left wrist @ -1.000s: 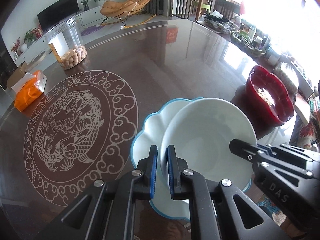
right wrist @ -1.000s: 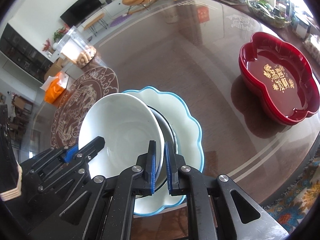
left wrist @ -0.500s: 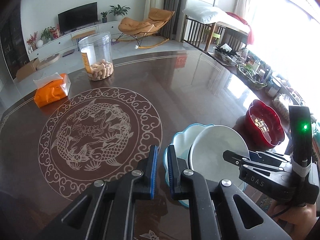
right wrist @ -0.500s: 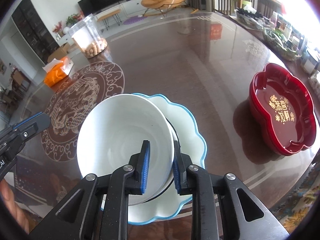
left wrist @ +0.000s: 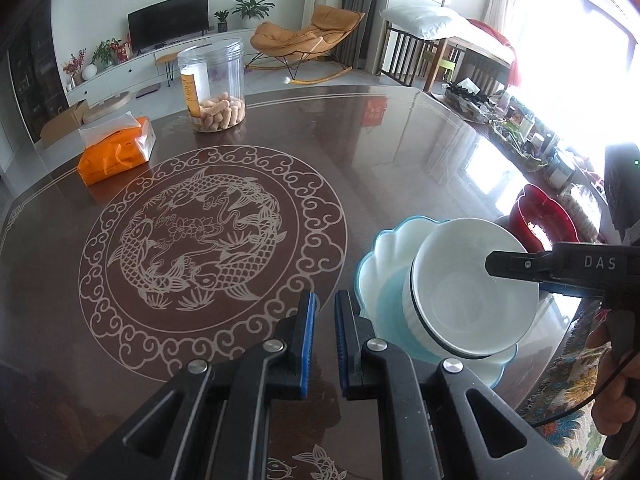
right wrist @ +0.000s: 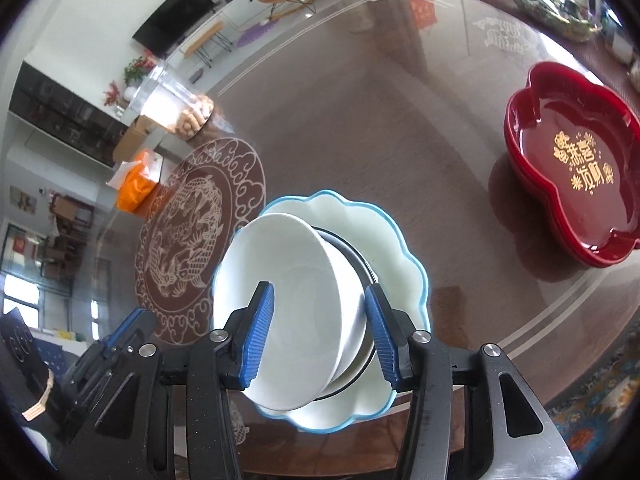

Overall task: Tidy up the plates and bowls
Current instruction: 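Lower the plain bowl into the black-rimmed bowl and open both tools, then pull both tools back and move them toward the bowl stack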

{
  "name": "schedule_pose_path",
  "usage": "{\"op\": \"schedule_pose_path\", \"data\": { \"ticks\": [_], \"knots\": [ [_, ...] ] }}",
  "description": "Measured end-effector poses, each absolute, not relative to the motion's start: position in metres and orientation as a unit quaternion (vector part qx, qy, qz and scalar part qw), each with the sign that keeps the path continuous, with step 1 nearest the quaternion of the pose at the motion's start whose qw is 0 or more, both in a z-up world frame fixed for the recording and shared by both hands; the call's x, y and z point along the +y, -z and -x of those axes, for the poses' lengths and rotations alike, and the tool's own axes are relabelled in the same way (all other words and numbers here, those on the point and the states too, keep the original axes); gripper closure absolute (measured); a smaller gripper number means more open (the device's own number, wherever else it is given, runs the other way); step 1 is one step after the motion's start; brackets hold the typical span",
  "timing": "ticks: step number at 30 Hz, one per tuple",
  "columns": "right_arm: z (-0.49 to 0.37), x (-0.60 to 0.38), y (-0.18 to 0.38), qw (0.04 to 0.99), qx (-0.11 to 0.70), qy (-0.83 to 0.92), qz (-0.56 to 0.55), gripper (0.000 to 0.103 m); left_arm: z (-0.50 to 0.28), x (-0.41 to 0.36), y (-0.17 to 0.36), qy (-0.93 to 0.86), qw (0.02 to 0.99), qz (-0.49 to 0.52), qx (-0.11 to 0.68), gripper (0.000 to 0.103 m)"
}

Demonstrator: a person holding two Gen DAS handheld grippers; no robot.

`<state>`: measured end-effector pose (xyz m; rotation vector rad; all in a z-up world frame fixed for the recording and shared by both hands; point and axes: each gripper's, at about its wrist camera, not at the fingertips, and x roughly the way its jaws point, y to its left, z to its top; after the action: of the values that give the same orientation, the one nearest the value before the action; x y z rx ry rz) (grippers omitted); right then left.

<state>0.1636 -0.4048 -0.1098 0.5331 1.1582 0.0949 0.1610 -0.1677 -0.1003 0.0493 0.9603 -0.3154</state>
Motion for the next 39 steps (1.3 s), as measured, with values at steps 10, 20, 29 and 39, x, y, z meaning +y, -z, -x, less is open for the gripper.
{"op": "schedule_pose_path", "data": {
  "ticks": [10, 20, 29, 39],
  "knots": [
    [-0.172, -0.369, 0.098, 0.834, 0.545, -0.007, -0.083, 0.043, -0.157, -0.166, 0.109, 0.151, 0.871, -0.025, 0.467, 0.093],
    [-0.126, -0.356, 0.058, 0.899, 0.434, 0.022, -0.053, 0.039, -0.125, -0.156, 0.077, 0.141, 0.898, -0.032, 0.416, 0.093],
    [-0.005, -0.349, 0.018, 0.958, 0.261, 0.104, -0.052, 0.029, -0.076, -0.146, 0.026, 0.121, 0.934, -0.033, 0.334, 0.093],
    [0.031, -0.359, 0.032, 0.952, 0.264, 0.111, -0.104, 0.029, -0.033, -0.141, 0.000, 0.127, 0.955, -0.018, 0.267, 0.017]
  ]
}}
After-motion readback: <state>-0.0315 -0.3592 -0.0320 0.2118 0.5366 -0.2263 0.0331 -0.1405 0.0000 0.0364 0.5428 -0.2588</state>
